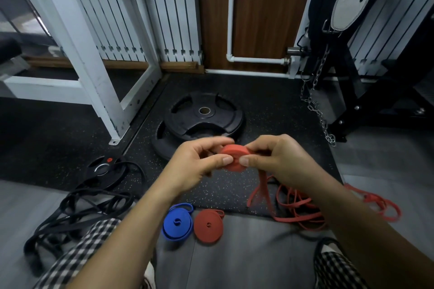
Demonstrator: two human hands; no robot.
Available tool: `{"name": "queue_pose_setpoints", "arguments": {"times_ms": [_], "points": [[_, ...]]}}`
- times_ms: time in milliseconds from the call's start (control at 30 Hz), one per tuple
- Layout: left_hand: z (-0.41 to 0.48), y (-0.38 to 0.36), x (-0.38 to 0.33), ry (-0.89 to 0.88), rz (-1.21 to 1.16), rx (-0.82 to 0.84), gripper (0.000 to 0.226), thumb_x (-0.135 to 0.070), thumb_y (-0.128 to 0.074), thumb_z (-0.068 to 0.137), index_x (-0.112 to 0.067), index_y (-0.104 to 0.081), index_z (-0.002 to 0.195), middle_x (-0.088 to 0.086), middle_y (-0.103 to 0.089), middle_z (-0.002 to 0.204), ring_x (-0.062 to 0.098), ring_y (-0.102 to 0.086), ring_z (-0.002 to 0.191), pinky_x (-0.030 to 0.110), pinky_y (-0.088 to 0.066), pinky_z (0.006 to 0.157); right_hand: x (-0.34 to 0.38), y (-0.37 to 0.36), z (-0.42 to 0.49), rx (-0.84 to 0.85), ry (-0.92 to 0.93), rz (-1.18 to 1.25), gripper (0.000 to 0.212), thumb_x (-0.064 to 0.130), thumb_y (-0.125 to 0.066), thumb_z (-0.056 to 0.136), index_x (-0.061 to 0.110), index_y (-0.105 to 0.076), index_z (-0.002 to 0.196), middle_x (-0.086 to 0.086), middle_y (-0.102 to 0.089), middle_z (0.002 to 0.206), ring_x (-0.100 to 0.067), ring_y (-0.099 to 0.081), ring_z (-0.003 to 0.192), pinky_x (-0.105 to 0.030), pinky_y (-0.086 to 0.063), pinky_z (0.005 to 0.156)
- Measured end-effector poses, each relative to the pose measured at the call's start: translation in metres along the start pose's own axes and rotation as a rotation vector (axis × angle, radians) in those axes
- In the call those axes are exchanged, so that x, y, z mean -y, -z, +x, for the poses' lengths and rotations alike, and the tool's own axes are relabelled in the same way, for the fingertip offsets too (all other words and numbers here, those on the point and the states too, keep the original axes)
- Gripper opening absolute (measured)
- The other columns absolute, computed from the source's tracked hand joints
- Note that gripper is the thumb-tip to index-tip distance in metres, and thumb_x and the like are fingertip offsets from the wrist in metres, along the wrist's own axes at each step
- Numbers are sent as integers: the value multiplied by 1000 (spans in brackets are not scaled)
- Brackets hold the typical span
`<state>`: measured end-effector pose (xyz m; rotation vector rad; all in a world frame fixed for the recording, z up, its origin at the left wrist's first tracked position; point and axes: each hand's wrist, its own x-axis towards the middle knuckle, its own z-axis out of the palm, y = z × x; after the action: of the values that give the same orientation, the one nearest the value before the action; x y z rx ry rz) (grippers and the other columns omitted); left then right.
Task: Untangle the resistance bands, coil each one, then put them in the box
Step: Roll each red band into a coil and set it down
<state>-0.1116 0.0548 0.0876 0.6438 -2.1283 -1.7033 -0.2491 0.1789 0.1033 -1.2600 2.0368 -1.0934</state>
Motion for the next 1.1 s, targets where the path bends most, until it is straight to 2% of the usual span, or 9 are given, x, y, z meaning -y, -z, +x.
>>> {"name": "queue_pose_setpoints", "arguments": {"times_ms": [133,233,400,467,567,633,767,867,1100], "points": [[-2,-3,-2,4,-150,-15,15,-11,-68,71,-17,-70,84,-2,-65,62,10,-55,54,16,-47,52,4,-2,-1,47,23,134,10,20,-71,77,28,-68,82,5,-68,76,-1,-61,69,-16,-49,66],[-3,-6,-3,80,-392,-64,18,-14,-68,63,-12,-68,81,2,-69,67,13,-64,57,18,-54,57,-2,-3,2,27,-10,369,20,22,-72,67,23,-68,87,1,-71,84,-5,-65,76,-17,-53,72],[-2,-7,-1,207,-613,-46,18,-11,-65,62,-5,-63,79,6,-70,72,15,-68,63,21,-56,58,-6,-6,3,-7,10,407,18,26,-68,66,22,-69,84,6,-70,79,-2,-63,75,-11,-49,69],[-3,-4,-1,225,-486,16,16,-10,-67,65,-8,-66,81,6,-71,74,14,-68,65,20,-56,59,-7,-2,4,11,33,211,12,22,-70,74,24,-68,85,8,-66,79,0,-61,74,-13,-47,68],[-3,-1,3,113,-36,54,24,-7,-72,72,-24,-70,88,-4,-70,76,5,-59,61,16,-47,52,-11,0,4,33,118,-180,8,21,-71,79,23,-70,86,8,-57,78,-9,-56,74,-25,-46,68],[-1,-1,4,54,63,69,25,-7,-72,73,-28,-70,87,-1,-67,73,7,-52,58,17,-41,49,-10,-4,3,61,164,-239,9,21,-71,79,19,-71,88,8,-55,77,-11,-55,75,-30,-47,69],[-2,-5,1,25,-137,-18,19,-3,-69,72,-18,-70,83,3,-69,71,12,-61,60,17,-50,56,-7,-3,3,-10,67,97,13,18,-72,76,25,-68,86,9,-60,80,3,-58,72,-10,-44,65],[-2,-7,-4,52,-386,-138,19,-8,-67,67,-14,-69,85,1,-72,73,11,-66,62,16,-54,60,-8,-2,3,-35,0,304,16,16,-71,75,22,-69,90,11,-66,82,2,-62,78,-11,-47,69],[-1,-11,-10,123,-731,-197,21,-11,-62,64,-7,-66,84,4,-72,73,13,-68,63,17,-55,56,1,-23,2,-92,4,608,16,15,-66,75,12,-69,90,12,-68,63,3,-60,56,-8,-44,51]]}}
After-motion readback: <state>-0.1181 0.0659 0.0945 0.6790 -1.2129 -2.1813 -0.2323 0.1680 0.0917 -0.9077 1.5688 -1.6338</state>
